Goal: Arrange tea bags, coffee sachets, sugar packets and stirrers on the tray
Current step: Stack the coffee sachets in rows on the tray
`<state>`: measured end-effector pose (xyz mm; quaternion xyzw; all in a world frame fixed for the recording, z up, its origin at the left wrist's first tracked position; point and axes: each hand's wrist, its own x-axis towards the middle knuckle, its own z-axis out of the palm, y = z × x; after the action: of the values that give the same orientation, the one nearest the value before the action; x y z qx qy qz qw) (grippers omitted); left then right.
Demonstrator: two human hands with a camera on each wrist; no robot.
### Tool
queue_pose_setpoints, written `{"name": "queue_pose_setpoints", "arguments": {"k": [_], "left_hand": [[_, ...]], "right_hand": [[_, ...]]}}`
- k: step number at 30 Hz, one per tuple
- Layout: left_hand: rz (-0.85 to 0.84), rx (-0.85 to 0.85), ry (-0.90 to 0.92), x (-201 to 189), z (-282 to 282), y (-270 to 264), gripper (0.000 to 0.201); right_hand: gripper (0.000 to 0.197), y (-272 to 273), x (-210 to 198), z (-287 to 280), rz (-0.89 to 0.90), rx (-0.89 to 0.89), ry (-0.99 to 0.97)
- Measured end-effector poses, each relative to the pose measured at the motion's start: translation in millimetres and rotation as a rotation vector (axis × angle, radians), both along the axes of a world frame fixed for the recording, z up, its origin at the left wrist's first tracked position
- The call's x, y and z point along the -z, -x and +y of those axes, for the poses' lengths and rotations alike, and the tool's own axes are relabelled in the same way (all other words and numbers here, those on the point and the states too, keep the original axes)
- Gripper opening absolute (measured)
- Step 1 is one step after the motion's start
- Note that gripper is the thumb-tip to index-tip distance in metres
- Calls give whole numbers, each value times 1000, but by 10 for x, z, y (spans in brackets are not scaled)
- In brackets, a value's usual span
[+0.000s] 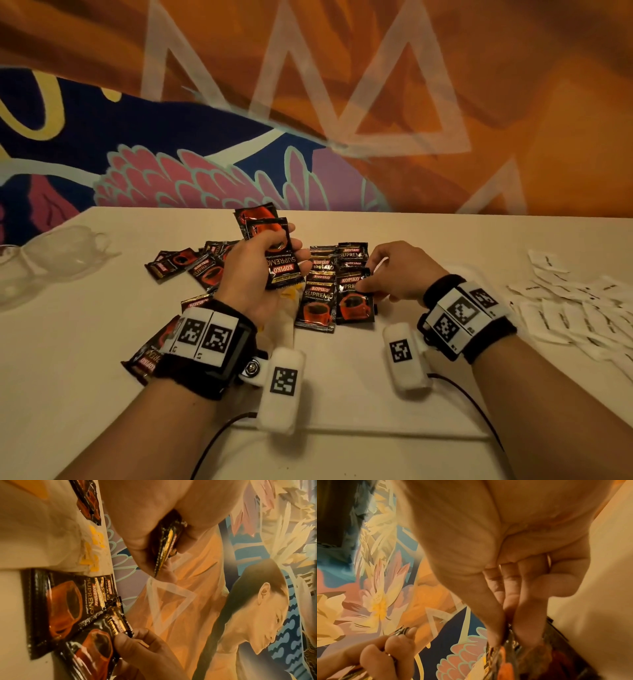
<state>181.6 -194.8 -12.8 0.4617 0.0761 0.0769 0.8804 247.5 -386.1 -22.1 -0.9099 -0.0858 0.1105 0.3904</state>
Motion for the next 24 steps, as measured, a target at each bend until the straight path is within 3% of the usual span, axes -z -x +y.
{"name": "queue_pose_setpoints", "arguments": {"k": [6, 11, 13, 17, 20, 24], "left_hand": [[-7, -7, 7, -26, -2, 14, 16], [9, -13, -20, -19, 10, 25, 22], [17, -2, -49, -15, 8, 23, 23], [43, 43, -192, -24, -50, 46, 15], [44, 76, -281, -15, -98, 87, 27], [10, 139, -229, -35, -145, 131, 41]], "right_hand": [[34, 13, -5, 7, -16, 14, 63], [27, 12, -48, -18, -57, 33, 40], [22, 40, -110, -37, -46, 26, -59], [19, 211, -341, -13, 75, -102, -526], [35, 313, -404, 59, 27, -193, -533], [20, 377, -331, 195, -131, -209, -494]]}}
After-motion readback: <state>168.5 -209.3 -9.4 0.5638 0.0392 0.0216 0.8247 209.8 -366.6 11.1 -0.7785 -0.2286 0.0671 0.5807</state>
